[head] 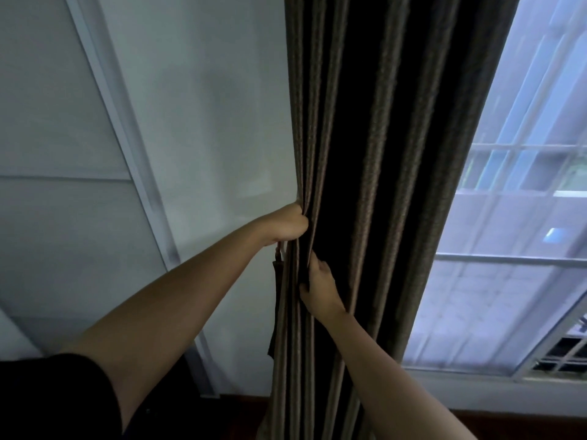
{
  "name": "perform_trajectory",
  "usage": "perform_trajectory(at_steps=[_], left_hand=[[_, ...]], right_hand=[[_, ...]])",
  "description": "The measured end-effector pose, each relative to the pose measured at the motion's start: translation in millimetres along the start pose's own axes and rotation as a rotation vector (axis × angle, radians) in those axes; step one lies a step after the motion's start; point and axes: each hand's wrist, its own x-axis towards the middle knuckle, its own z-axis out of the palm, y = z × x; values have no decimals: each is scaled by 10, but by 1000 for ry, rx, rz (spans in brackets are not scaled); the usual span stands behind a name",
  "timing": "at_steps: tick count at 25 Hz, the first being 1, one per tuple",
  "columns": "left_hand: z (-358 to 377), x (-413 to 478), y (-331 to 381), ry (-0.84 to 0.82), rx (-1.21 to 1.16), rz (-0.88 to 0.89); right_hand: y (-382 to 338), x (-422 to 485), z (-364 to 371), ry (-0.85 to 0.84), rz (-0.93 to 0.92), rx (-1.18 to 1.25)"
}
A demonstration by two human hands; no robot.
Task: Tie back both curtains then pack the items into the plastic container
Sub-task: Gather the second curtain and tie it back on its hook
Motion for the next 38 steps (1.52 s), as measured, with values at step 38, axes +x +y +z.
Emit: perform_trajectory(at_steps=[38], left_hand=[[97,53,295,-128,53,5]], right_hand=[[-103,-161,102,-53,104,-73]])
